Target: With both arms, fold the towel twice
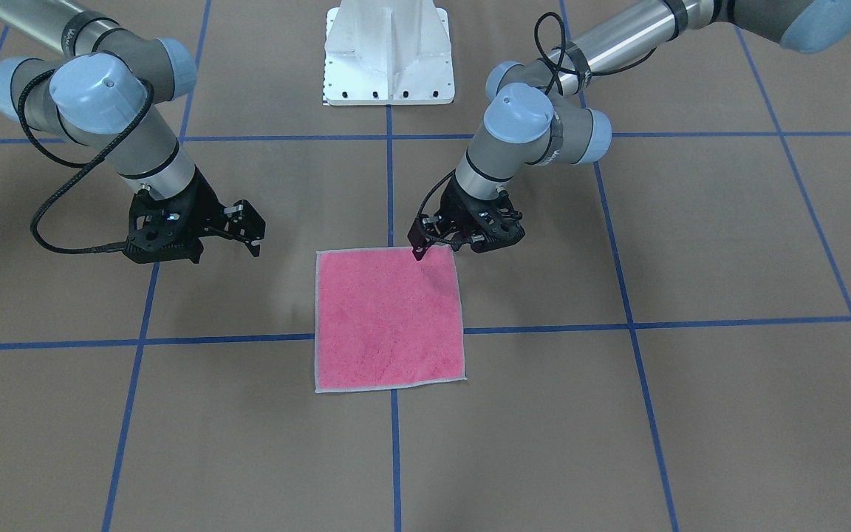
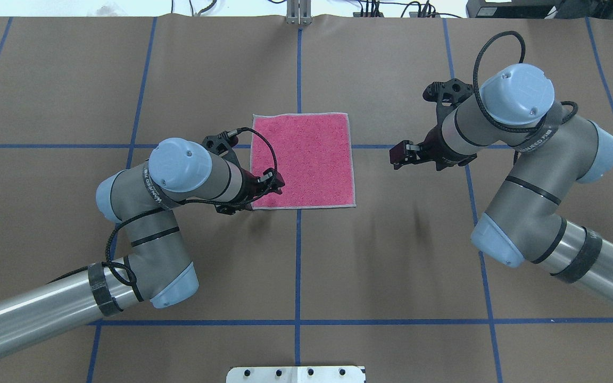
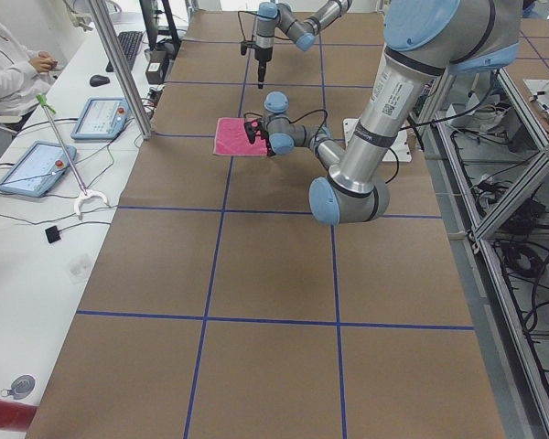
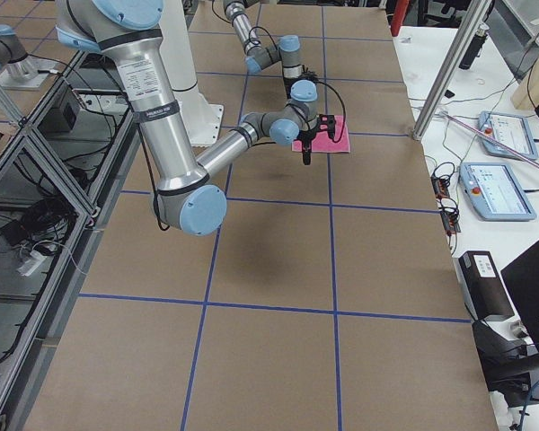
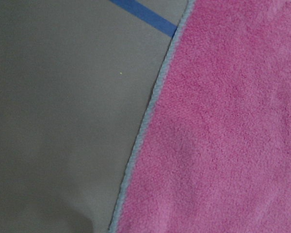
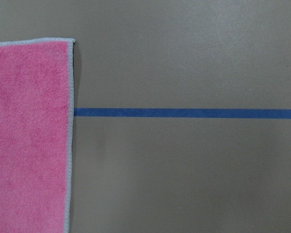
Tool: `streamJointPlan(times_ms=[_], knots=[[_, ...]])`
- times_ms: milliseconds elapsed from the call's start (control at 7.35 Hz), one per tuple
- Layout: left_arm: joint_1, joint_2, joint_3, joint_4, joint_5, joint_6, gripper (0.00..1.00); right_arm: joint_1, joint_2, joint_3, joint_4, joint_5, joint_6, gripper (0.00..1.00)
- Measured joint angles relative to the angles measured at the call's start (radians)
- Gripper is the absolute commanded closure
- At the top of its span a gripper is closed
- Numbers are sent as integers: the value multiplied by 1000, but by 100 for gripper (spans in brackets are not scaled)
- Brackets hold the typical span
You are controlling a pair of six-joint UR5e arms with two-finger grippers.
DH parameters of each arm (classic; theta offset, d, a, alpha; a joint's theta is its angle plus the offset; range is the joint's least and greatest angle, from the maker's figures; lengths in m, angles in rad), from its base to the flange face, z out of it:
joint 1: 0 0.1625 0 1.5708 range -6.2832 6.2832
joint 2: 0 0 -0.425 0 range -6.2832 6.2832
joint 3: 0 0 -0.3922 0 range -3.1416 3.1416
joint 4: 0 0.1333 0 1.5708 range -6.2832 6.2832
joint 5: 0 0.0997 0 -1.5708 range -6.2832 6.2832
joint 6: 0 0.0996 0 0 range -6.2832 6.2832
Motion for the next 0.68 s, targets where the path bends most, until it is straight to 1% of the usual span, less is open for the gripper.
streamJointPlan(times_ms=[272, 408, 544, 680], knots=[[8, -2, 4, -2, 22, -2, 20, 0, 0, 0, 0, 0, 0, 1], [9, -2, 4, -2, 24, -2, 28, 0, 0, 0, 0, 0, 0, 1], [9, -2, 4, -2, 25, -2, 37, 0, 0, 1, 0, 0, 0, 1], [9, -1, 2, -2, 25, -3, 39, 0, 0, 1, 0, 0, 0, 1]])
